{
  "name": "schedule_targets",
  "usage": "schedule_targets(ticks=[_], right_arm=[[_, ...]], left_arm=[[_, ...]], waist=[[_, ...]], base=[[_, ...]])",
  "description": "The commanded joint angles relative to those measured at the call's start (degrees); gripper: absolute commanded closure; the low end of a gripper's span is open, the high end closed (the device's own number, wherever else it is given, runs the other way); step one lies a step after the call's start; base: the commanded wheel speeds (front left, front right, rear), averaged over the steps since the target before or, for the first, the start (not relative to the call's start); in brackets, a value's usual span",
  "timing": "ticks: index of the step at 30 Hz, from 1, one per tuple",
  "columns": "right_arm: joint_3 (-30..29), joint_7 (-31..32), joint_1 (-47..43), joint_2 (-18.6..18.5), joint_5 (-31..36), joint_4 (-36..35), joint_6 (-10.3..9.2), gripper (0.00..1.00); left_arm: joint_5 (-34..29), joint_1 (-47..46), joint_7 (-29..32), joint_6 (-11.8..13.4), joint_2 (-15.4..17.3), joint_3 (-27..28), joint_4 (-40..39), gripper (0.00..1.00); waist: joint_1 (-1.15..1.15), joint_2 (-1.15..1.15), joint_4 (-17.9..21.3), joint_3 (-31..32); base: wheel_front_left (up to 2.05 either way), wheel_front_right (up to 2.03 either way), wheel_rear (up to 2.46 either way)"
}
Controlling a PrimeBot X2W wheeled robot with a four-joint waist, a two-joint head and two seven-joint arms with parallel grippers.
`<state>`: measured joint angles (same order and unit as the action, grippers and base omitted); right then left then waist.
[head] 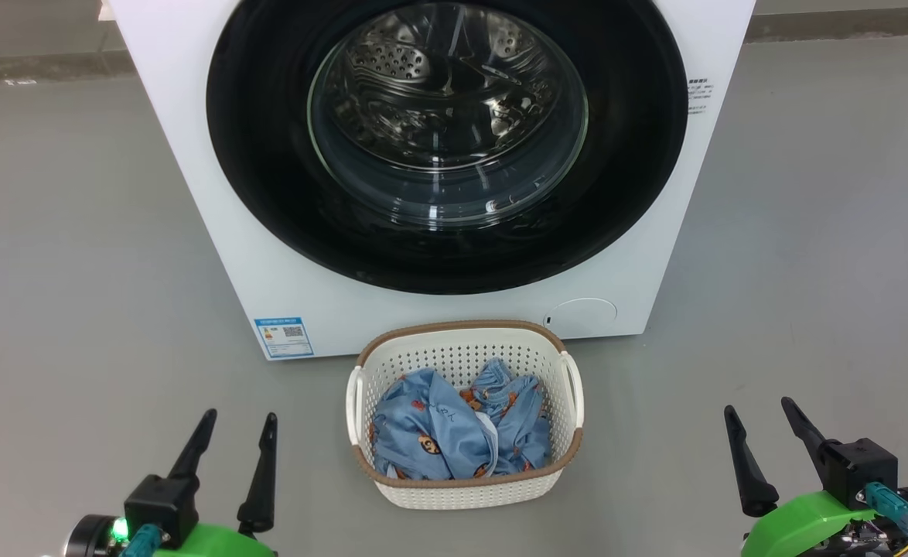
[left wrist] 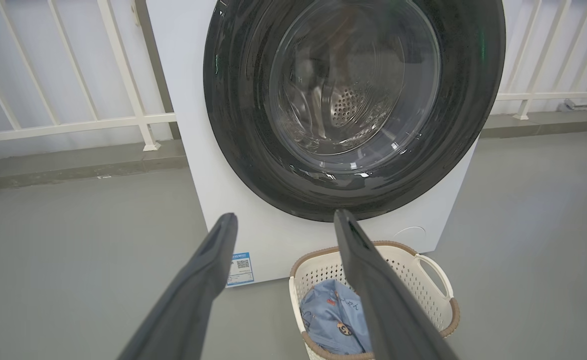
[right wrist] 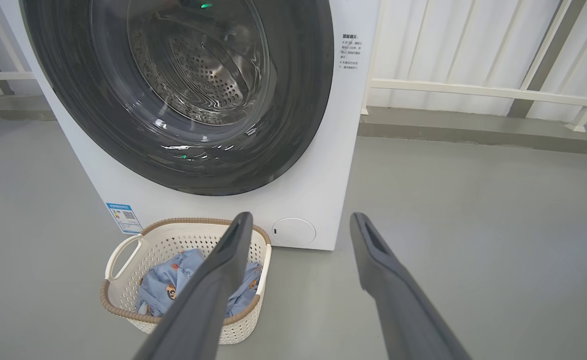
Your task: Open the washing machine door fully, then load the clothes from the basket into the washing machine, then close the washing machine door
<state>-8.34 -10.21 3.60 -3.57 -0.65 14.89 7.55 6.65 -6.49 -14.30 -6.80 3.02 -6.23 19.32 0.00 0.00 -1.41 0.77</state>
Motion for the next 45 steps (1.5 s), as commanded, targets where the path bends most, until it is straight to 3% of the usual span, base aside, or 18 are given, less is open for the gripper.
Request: schedule_targets(ticks=[1,24,45], right_arm=[[1.2,-0.7,2.4,-0.1,-0.6,-1.6,-0.06,0.0],[1.2,-0.9,2.5,0.0,-1.0,-1.4,-0.06,0.0],[1.2,-0.9,2.5,0.1,-1.3,-1.8,-0.06,0.0]], left_arm=[[0.4,-2.7,-0.7,0.4,0.6,2.0,-1.0,0.0],[-0.9,-2.9,-0.7,0.8,0.5,2.3,-0.3,0.0],[-0.7,-3.1,-0.7,0.7,0.3,2.7,-1.2,0.0]], waist=[[0.0,0.0,0.0,0.0],[0.0,0.0,0.0,0.0],[0.0,0.0,0.0,-0.5]], base=[[0.0,0.0,0.0],[0.07,0.07,-0.15],[1.05,1.05,-2.11]])
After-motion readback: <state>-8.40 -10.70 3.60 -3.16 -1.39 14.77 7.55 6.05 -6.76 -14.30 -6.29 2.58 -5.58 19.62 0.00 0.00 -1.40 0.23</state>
